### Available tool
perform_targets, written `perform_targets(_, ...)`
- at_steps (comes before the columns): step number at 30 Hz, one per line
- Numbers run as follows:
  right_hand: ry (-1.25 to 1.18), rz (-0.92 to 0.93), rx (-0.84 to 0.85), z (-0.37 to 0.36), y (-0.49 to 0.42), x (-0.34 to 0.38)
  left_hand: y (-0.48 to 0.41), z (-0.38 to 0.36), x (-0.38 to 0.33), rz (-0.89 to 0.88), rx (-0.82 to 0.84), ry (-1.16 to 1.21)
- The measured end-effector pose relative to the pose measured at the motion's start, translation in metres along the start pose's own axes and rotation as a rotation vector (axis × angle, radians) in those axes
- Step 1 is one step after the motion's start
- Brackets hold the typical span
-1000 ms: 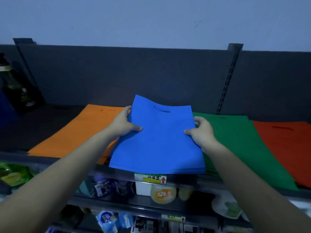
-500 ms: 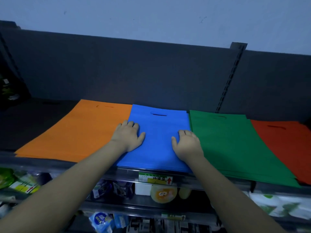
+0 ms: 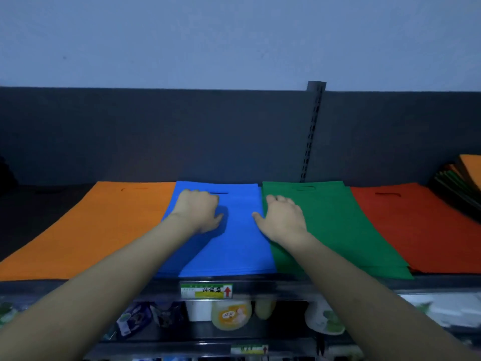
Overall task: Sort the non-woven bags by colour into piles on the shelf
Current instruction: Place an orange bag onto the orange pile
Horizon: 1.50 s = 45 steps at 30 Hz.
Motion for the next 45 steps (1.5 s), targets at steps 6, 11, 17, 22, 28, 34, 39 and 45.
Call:
perform_targets(6,0.13,-0.093,-0.059,0.077,0.014,-0.148,-0.041,0.099,-0.107,-0.062,-0.241,0.08)
perform_targets(11,0.199,-0.214,-0.094,0.128,0.036,-0.317,-0.077,0.162,-0.241,-0.072,-0.324,0.152)
perform_targets(17,0.241,-0.266,-0.062,0.176,0.045,-0.487,-0.128,0.208,-0.405,-0.084,-0.272,0.244)
perform_targets(22,0.19,-0.35,-0.043,0.201,0.047,-0.6,-0.159,0.235,-0.506,-0.133,-0.267,0.221)
perform_targets(28,0.244,-0.493,0.046,0.187,0.052,-0.689,-0.185,0.234,-0.59,-0.272,-0.247,0.183)
perform_targets(34,0.076,-0.449,-0.023,0.156,0.049,-0.715,-0.205,0.213,-0.62,-0.22,-0.149,0.275)
perform_targets(39,0.055,-0.42,-0.039,0.147,0.047,-0.721,-0.207,0.199,-0.619,-0.15,-0.129,0.389)
perform_targets(45,0.176,-0.347,-0.155,0.148,0.047,-0.719,-0.199,0.198,-0.619,-0.153,-0.129,0.422)
Point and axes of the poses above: each hand's wrist, its own y-axis away from the middle knuckle, its own z-axis out of the back of the hand, x = y × z, the point moved 4 cm from there along -y, towards the middle knuckle, and after that the axes turned 1 degree about -x, right-handed, at the moved point
